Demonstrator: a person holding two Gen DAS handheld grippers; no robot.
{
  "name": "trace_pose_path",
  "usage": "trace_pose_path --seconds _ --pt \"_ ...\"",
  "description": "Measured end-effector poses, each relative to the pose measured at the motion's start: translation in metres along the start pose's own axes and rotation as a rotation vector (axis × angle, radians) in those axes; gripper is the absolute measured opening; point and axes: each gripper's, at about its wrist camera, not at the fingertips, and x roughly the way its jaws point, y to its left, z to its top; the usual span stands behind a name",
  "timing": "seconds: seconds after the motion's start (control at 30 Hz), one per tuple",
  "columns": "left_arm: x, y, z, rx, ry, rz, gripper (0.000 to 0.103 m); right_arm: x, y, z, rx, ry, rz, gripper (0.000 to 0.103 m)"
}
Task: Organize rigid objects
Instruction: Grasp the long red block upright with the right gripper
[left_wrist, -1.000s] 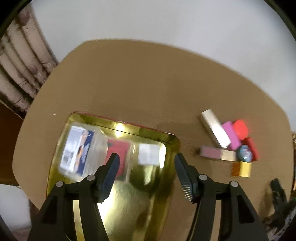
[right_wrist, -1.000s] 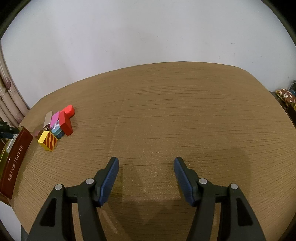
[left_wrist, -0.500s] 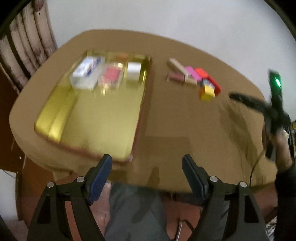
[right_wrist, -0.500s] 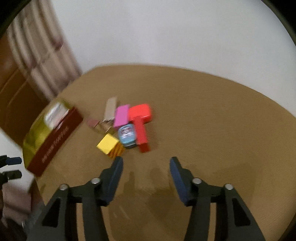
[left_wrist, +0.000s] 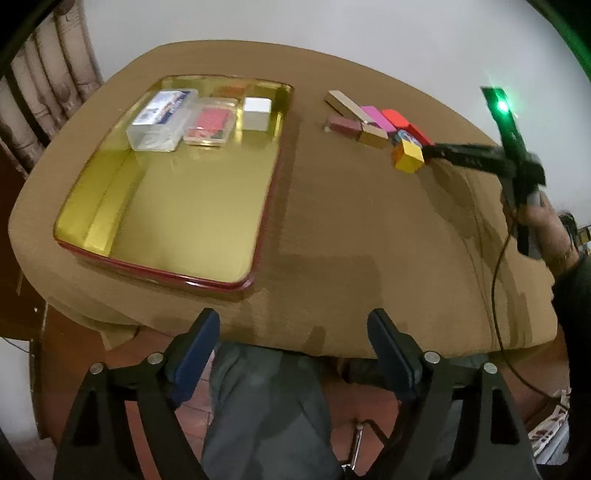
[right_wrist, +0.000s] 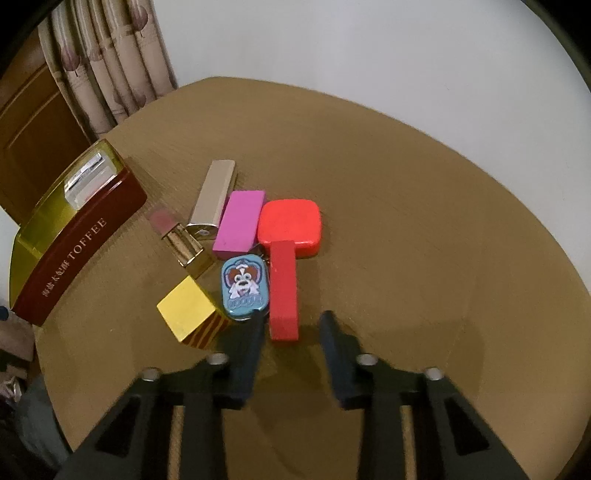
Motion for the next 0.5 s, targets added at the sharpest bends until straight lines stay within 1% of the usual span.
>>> trace_pose_path --seconds 0.07,0.1,0.23,0.27,0.33,0.43,0.5 --pt "0.003 -0.001 -0.001 -0.005 0.018 -0.007 0.079 0.005 0.001 0.003 -0.019 0.019 -0.016 0.015" --pt "0.005 -0.001 0.000 -0.010 0.026 -0.012 0.079 0.009 0.001 0.004 -0.031 0.033 -0.022 0.015" --pt "0.009 0.001 0.001 -0.024 0.050 -0.012 0.080 0.008 0.001 0.006 -0.041 0.042 -0.027 0.015" --pt "0.010 0.002 0.001 -0.030 0.060 -0.015 0.080 0.005 -0.001 0.005 -0.029 0.045 -0.028 0.015" --pt "0.006 0.005 -0.002 -0.036 0.051 -0.024 0.080 0.001 -0.004 0.005 0.010 0.044 -0.017 0.015" --pt "-0.001 0.009 -0.008 -0.043 0.026 -0.022 0.080 -0.031 -0.011 -0.001 0.082 -0.004 0.030 0.015" --pt "-0.008 0.013 -0.013 -0.044 0.006 -0.013 0.081 -0.056 -0.008 0.000 0.110 -0.049 0.090 0.015"
